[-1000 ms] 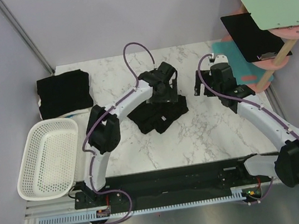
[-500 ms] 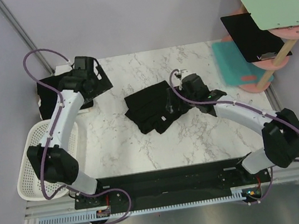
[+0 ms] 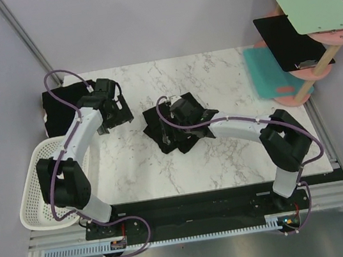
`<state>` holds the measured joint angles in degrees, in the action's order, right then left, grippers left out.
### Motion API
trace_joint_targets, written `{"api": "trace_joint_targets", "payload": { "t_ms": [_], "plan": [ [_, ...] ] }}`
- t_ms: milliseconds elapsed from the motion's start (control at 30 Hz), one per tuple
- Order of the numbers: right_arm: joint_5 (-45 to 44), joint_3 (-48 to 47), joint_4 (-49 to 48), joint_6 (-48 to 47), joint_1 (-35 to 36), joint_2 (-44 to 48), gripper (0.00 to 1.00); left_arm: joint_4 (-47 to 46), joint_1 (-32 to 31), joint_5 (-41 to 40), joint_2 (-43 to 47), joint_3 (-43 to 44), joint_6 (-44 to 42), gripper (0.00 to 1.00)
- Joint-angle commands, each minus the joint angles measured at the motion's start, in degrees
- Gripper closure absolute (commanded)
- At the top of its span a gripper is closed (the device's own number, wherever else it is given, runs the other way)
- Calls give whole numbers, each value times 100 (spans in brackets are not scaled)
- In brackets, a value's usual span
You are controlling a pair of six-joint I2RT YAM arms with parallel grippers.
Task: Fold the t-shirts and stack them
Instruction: Flatten out the tshirt
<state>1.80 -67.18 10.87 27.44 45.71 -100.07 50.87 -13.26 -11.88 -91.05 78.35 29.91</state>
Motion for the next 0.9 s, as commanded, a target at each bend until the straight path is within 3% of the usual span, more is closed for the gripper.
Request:
{"api": "trace_joint_targets", "payload": {
  "t_ms": [0, 233, 300, 333, 367, 400, 433, 667, 867],
  "plan": [
    [-409, -384, -173, 261, 104, -372, 24, -25, 42, -104, 87, -100, -214, 0],
    [-470, -744, -138, 402, 139, -847, 35, -42, 156, -201, 227, -153, -328, 0],
    [-540, -884, -129, 437, 175, -1048, 44, -33, 209, -201, 280, -162, -346, 0],
    [-567, -920, -129, 464, 183, -1119, 52, -42, 236, -201, 298, -162, -363, 0],
    [-584, -955, -129, 499, 184, -1163, 78, -42, 279, -201, 324, -170, -372, 0],
    [-637, -1016, -103, 525, 201, -1225, 95, -34, 297, -209, 368, -179, -389, 0],
    [-768, -1051, -60, 569, 210, -1225, 100, -42, 358, -210, 394, -188, -416, 0],
    [-2086, -1324, 546, 254, 227, -287, 100, -60, 727, -166, 632, -276, -504, 0],
    [-2922, -2087, 898, -177, 157, 444, 100, -104, 956, -43, 799, -267, -600, 0]
  ]
}}
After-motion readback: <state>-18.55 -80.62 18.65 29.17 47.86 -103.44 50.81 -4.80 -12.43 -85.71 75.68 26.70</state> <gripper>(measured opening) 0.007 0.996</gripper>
